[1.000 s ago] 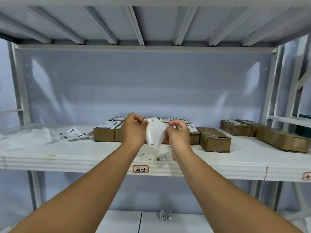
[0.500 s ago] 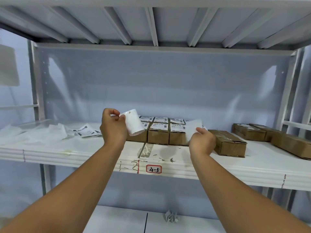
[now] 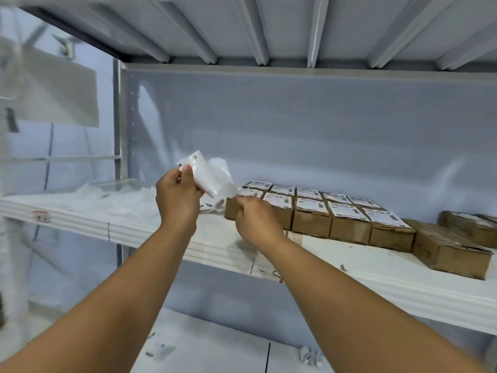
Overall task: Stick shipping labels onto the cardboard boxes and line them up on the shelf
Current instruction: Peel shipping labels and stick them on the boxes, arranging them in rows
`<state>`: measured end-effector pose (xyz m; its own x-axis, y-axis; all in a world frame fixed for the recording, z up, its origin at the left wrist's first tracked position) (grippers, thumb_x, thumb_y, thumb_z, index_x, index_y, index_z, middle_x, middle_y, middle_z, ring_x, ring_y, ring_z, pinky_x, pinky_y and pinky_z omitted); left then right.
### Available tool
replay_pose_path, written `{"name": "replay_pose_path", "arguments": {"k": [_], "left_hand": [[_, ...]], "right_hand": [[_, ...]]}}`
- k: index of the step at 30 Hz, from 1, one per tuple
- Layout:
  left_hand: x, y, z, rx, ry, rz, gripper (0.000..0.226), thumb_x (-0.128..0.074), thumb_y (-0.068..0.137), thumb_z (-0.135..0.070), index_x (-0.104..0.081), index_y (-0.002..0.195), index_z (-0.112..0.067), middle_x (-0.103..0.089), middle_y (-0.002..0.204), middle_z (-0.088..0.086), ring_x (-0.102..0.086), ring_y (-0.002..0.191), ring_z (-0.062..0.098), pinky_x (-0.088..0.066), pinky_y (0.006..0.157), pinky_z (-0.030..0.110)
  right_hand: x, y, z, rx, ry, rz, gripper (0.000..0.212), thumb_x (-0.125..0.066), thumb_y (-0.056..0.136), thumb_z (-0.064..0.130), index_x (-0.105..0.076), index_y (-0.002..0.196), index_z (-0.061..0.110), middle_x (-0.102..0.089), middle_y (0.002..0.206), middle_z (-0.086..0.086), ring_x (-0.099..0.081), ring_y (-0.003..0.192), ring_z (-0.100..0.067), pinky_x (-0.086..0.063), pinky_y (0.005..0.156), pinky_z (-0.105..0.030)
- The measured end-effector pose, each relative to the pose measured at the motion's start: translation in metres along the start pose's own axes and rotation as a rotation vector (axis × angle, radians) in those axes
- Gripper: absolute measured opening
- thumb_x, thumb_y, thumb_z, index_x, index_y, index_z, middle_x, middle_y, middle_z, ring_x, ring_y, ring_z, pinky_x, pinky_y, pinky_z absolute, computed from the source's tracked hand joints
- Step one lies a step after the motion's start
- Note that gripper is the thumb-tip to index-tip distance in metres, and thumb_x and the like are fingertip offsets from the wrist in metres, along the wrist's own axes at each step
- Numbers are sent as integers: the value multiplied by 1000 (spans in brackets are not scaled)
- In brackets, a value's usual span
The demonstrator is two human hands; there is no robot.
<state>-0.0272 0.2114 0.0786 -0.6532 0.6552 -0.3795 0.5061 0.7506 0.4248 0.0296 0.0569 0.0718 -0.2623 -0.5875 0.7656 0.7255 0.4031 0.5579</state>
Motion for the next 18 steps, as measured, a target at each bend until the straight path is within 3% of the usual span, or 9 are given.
{"name": "replay_pose_path", "arguments": {"k": [2, 5, 9, 11, 13, 15, 18], "left_hand": [[17, 12, 9, -1, 26, -6, 37, -46, 94, -28, -50, 74, 4, -56, 71, 8, -58, 68, 22, -53, 79, 46], [44, 27, 20, 5, 50, -32, 36, -44, 92, -31, -55, 76, 0, -61, 74, 8, -62, 75, 23, -52, 86, 52], [80, 43, 30, -6, 33, -123, 37, -43, 97, -24, -51, 75, 4, -54, 69, 6, -58, 73, 20, -55, 80, 36], [95, 50, 35, -21, 13, -148, 37, -42, 98, -23, -54, 68, -4, -54, 72, 8, -58, 75, 19, -52, 73, 26], [107, 58, 38, -42, 1, -159, 44, -41, 98, -23, -57, 58, -15, -57, 74, 11, -60, 77, 19, -52, 76, 27], [114, 66, 40, -56, -17, -164, 42, -41, 98, -22, -54, 60, -13, -55, 73, 12, -58, 75, 17, -54, 80, 30], [118, 73, 44, -71, -14, -173, 37, -42, 99, -21, -53, 65, -12, -55, 72, 5, -59, 75, 14, -51, 76, 25]], "right_hand": [[-28, 13, 21, 21, 30, 85, 34, -40, 87, 1, -55, 118, 3, -57, 123, -14, -49, 119, -31, -39, 87, -31], [-60, 31, 47, 30, 93, 150, 27, -41, 85, 1, -52, 110, 3, -53, 122, -15, -45, 119, -30, -34, 89, -30], [-97, 51, 79, 89, 65, 224, 32, -41, 87, 1, -47, 119, 0, -46, 128, -14, -43, 122, -29, -33, 89, -30], [-113, 61, 93, 142, 45, 263, 39, -40, 89, 1, -43, 128, -1, -40, 138, -14, -38, 129, -28, -32, 98, -31], [-132, 71, 104, 184, 15, 305, 45, -40, 93, 6, -35, 138, 2, -28, 150, -14, -30, 138, -28, -29, 109, -36], [-153, 82, 111, 201, 9, 336, 48, -38, 96, 10, -29, 143, 9, -14, 157, -12, -20, 143, -28, -27, 112, -40], [-176, 93, 112, 214, 78, 374, 37, -37, 99, 20, -33, 135, 15, -26, 150, -13, -29, 136, -30, -32, 106, -43]]}}
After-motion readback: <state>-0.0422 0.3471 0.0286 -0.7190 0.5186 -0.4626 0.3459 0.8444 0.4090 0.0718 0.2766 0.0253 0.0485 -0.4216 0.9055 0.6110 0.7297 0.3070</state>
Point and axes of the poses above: each hand's wrist, its own y-axis towards the middle knuckle, its own x-axis out of the back of the hand, z = x × y, the point moved 8 cm from there along y, towards the middle knuckle
